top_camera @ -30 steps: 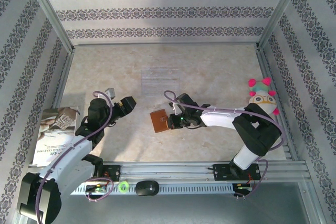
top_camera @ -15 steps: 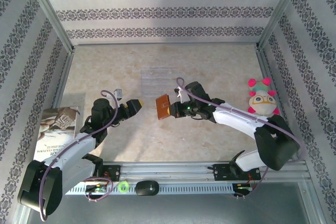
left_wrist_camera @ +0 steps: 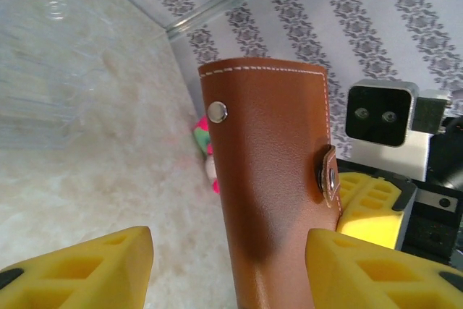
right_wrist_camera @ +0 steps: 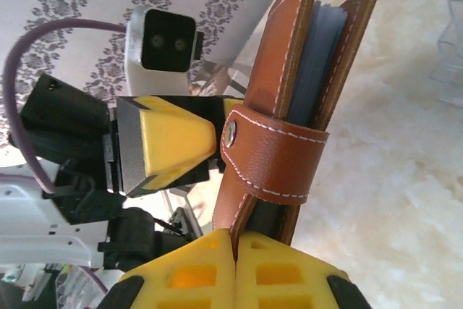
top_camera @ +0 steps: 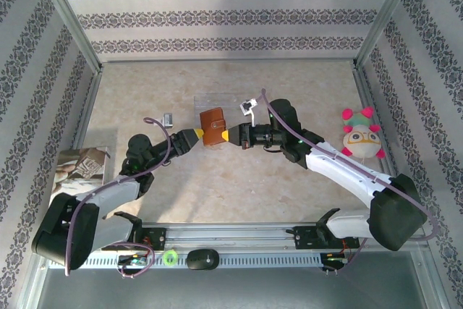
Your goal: Take the credit cards out of the card holder
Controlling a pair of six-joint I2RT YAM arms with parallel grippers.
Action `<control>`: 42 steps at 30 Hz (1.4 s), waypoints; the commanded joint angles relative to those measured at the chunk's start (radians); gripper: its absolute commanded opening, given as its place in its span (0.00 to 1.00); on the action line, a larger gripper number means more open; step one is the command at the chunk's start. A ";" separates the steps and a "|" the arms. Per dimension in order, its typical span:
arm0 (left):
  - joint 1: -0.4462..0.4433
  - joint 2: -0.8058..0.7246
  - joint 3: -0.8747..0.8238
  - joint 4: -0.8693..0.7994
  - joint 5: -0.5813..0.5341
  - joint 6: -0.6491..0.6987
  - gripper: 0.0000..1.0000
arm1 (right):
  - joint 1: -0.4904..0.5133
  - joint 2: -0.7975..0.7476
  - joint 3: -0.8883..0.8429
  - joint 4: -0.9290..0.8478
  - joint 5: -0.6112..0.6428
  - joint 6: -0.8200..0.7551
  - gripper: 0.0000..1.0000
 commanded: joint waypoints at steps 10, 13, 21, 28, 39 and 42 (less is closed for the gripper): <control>-0.065 0.049 0.026 0.248 0.025 -0.092 0.19 | 0.008 -0.014 0.018 0.095 -0.026 0.058 0.00; -0.072 -0.003 0.030 0.148 -0.002 -0.052 0.00 | 0.006 -0.024 0.035 -0.015 0.044 0.027 0.00; -0.217 -0.237 0.197 -0.686 -0.355 0.261 0.00 | 0.018 -0.081 0.135 -0.403 0.416 -0.050 0.46; -0.390 -0.174 0.333 -0.956 -0.701 0.313 0.00 | 0.129 -0.066 0.232 -0.475 0.656 -0.026 0.55; -0.490 -0.087 0.405 -0.939 -0.828 0.345 0.00 | 0.219 0.076 0.332 -0.525 0.693 -0.014 0.55; -0.493 -0.084 0.406 -0.925 -0.817 0.348 0.00 | 0.231 0.110 0.356 -0.527 0.677 -0.023 0.55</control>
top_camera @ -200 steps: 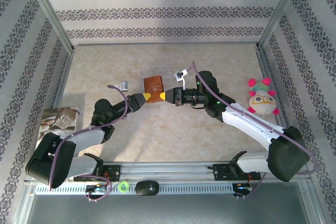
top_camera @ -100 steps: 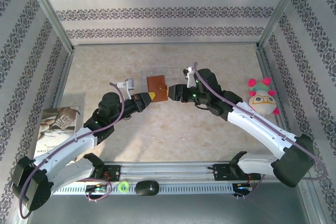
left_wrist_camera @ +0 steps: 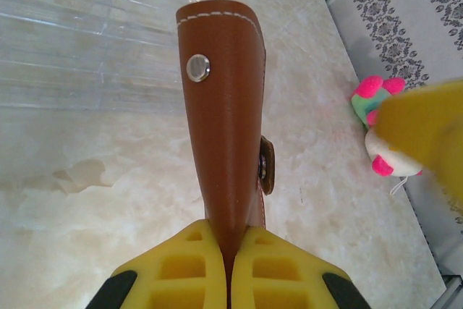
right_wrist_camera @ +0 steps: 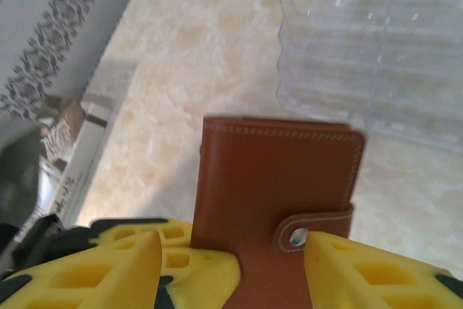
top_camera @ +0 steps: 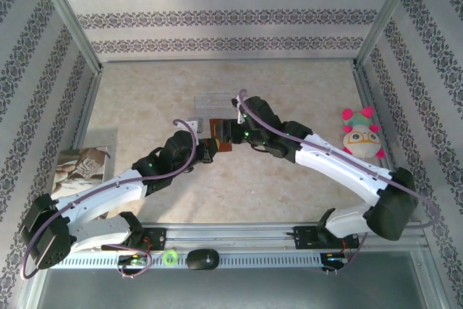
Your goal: Take the credit cards out of the card holder
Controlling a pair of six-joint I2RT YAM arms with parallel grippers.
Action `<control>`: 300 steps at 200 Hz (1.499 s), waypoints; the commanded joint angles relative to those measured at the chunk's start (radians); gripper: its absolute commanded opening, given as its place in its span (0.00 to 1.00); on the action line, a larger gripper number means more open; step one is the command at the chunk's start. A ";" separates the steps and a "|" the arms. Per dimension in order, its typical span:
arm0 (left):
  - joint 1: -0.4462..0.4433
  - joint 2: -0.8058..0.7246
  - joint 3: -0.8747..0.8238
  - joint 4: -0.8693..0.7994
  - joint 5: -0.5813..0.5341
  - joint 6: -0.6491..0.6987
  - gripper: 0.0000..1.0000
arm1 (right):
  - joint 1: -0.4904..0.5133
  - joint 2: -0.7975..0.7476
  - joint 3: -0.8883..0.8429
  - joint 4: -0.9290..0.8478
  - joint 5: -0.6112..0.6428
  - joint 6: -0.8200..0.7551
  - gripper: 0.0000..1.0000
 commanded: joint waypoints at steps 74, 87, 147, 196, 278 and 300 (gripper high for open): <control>-0.015 -0.033 0.011 0.068 -0.035 0.032 0.00 | 0.017 0.106 0.067 -0.070 0.064 -0.012 0.45; -0.014 -0.035 0.010 0.075 -0.029 0.033 0.00 | 0.018 0.119 0.073 -0.078 0.078 -0.016 0.43; -0.015 -0.082 -0.007 0.077 -0.046 0.041 0.00 | 0.014 0.163 0.079 -0.108 0.107 -0.021 0.39; -0.014 -0.092 -0.011 0.076 -0.036 0.041 0.00 | -0.005 0.171 0.071 -0.107 0.107 -0.019 0.39; -0.014 -0.088 -0.022 0.111 -0.014 0.040 0.00 | -0.004 0.178 0.065 -0.098 0.139 -0.069 0.02; -0.014 -0.088 -0.026 0.104 -0.015 0.036 0.00 | -0.009 0.154 0.041 -0.089 0.174 -0.086 0.00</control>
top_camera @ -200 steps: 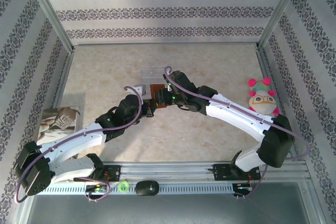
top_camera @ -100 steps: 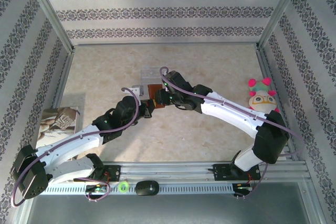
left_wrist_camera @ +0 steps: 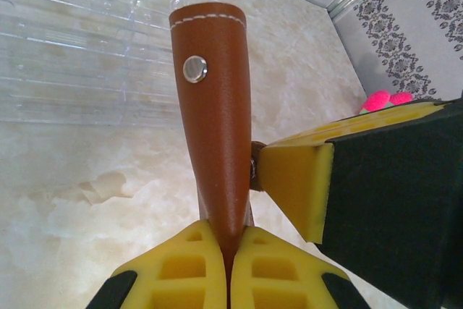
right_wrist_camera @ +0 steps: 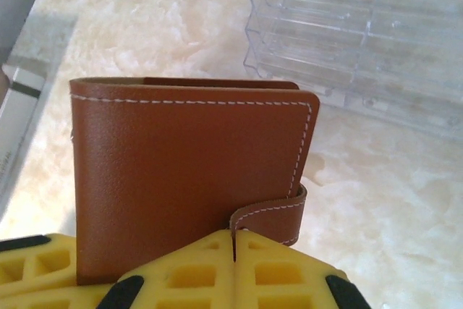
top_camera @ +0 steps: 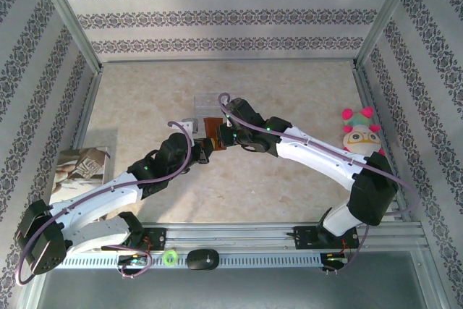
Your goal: Take the credit cards out of the card holder
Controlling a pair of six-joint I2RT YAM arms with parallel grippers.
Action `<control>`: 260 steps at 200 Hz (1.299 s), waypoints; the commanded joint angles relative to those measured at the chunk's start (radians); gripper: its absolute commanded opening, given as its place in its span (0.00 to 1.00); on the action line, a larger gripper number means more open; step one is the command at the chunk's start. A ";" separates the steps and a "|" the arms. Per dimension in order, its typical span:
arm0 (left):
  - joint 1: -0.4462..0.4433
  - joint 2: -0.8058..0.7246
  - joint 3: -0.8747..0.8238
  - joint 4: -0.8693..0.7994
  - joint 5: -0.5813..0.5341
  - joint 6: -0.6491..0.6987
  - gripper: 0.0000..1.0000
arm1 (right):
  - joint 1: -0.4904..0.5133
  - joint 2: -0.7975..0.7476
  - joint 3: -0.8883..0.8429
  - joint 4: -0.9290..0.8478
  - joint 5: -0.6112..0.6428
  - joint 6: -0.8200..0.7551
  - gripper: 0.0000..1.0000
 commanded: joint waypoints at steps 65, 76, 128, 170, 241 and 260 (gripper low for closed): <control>-0.015 -0.039 -0.019 0.107 0.023 0.008 0.00 | -0.080 -0.073 -0.163 0.003 0.139 -0.022 0.00; -0.015 -0.040 -0.020 0.105 0.023 0.010 0.00 | -0.093 -0.087 -0.189 0.008 0.140 -0.017 0.00; 0.007 -0.056 -0.041 0.118 0.061 0.017 0.00 | -0.184 -0.220 -0.304 0.148 -0.028 -0.046 0.18; 0.052 -0.091 -0.102 0.211 0.148 0.003 0.00 | -0.330 -0.405 -0.524 0.516 -0.385 0.020 0.64; 0.083 -0.145 -0.181 0.422 0.257 -0.021 0.00 | -0.284 -0.332 -0.552 0.732 -0.612 0.099 0.81; 0.086 -0.143 -0.197 0.486 0.297 -0.028 0.00 | -0.279 -0.303 -0.543 0.749 -0.624 0.101 0.82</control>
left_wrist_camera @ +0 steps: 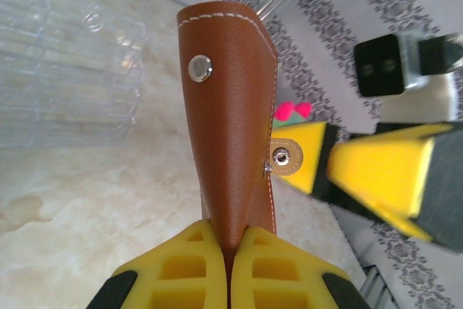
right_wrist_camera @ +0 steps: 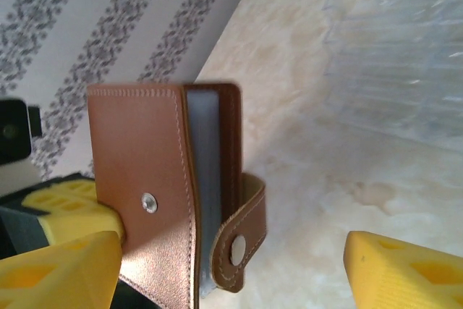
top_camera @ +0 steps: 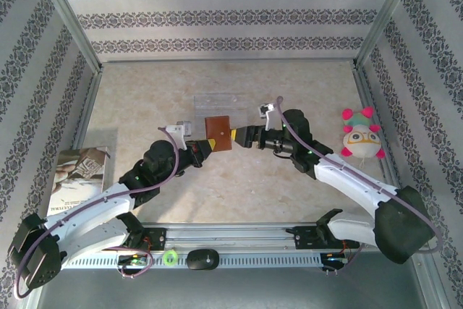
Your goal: Take the credit cards out of the card holder
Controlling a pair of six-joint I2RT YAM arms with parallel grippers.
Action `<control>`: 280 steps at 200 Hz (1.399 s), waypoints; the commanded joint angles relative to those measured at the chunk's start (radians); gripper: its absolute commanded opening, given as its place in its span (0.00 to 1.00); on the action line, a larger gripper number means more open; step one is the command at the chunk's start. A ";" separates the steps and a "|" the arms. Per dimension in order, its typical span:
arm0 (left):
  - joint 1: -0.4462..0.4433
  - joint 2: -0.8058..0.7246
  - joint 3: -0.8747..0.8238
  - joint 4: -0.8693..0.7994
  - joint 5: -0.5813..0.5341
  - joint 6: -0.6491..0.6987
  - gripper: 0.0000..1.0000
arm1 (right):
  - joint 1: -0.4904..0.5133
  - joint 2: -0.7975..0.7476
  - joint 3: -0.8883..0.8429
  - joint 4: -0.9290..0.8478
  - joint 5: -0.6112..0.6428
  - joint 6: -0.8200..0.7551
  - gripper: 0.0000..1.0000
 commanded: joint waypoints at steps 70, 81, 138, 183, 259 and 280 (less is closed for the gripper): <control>0.018 0.023 -0.020 0.216 0.119 -0.045 0.00 | 0.022 0.095 0.046 0.181 -0.160 0.069 0.64; 0.019 0.037 -0.018 0.210 0.120 -0.052 0.00 | 0.021 0.092 0.042 0.176 -0.155 0.073 0.52; 0.025 0.072 0.003 0.022 -0.003 -0.103 0.51 | 0.024 0.025 0.068 -0.120 -0.016 0.022 0.01; 0.058 0.092 0.025 -0.154 -0.059 -0.090 0.56 | 0.087 0.081 0.283 -0.780 0.411 -0.131 0.00; 0.064 0.224 0.029 -0.205 -0.069 -0.117 0.48 | 0.341 0.383 0.475 -0.985 0.850 -0.164 0.00; 0.092 0.168 0.009 -0.277 -0.113 -0.137 0.46 | 0.401 0.482 0.535 -1.001 0.877 -0.165 0.00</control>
